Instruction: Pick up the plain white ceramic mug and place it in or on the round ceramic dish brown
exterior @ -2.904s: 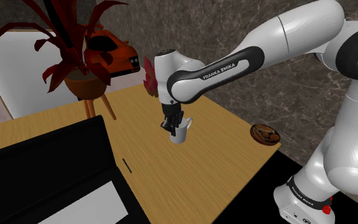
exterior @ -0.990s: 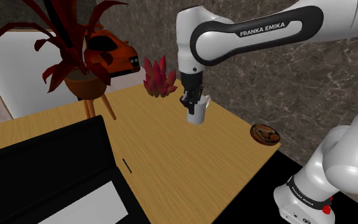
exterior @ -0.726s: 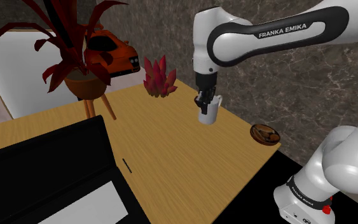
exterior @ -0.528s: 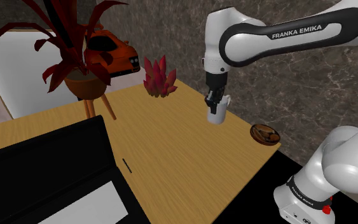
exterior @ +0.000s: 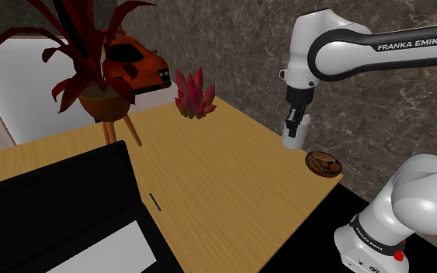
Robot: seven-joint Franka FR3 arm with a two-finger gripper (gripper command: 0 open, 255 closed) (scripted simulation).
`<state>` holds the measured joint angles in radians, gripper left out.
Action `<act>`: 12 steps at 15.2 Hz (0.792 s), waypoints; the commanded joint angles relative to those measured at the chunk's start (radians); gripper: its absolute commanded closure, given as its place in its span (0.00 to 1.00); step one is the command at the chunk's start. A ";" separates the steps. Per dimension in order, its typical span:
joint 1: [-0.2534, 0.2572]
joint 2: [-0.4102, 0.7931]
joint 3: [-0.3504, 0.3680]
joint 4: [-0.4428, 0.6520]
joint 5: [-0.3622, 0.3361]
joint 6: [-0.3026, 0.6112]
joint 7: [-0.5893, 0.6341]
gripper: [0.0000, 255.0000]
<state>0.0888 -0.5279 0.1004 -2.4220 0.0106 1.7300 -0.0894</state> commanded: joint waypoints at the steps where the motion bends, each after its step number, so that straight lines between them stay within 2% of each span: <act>1: -0.013 -0.064 -0.029 -0.047 -0.017 -0.017 -0.037 1.00; 12: -0.132 -0.358 -0.223 -0.208 -0.190 -0.133 -0.266 1.00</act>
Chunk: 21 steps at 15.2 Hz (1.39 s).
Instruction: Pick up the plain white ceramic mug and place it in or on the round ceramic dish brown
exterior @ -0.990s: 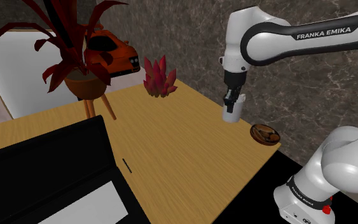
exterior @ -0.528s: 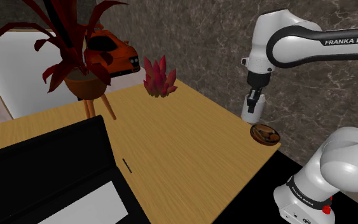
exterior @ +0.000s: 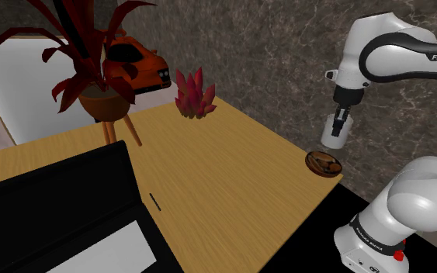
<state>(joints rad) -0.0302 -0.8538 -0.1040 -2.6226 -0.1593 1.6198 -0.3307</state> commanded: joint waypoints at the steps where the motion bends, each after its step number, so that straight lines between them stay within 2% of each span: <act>1: -0.027 -0.053 -0.038 -0.014 -0.040 -0.034 -0.048 1.00; 2: -0.037 -0.067 -0.052 -0.019 -0.055 -0.041 -0.064 1.00; 21: -0.053 -0.036 -0.091 -0.243 -0.097 0.212 -0.039 1.00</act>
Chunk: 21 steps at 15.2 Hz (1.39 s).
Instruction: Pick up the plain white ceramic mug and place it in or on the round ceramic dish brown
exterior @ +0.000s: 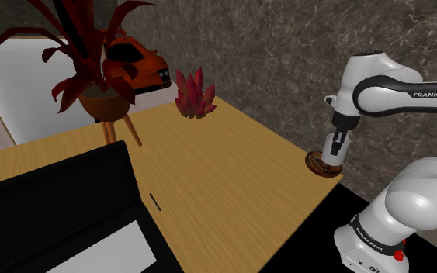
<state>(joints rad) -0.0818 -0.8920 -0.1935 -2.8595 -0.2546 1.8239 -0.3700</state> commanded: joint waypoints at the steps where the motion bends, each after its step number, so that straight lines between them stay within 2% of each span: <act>1: -0.001 0.002 -0.002 -0.006 -0.002 0.008 0.000 1.00; 7: -0.001 0.002 -0.002 -0.006 -0.002 0.008 0.000 1.00; 8: 0.000 0.003 -0.002 -0.005 -0.002 0.009 0.001 0.00; 13: -0.001 0.002 -0.002 -0.006 -0.002 0.008 0.000 0.00; 17: 0.019 0.001 0.026 0.119 0.031 -0.118 -0.002 0.00; 21: 0.019 0.001 0.026 0.119 0.031 -0.118 -0.002 0.00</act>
<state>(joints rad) -0.0633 -0.8904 -0.1680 -2.7417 -0.2237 1.7082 -0.3721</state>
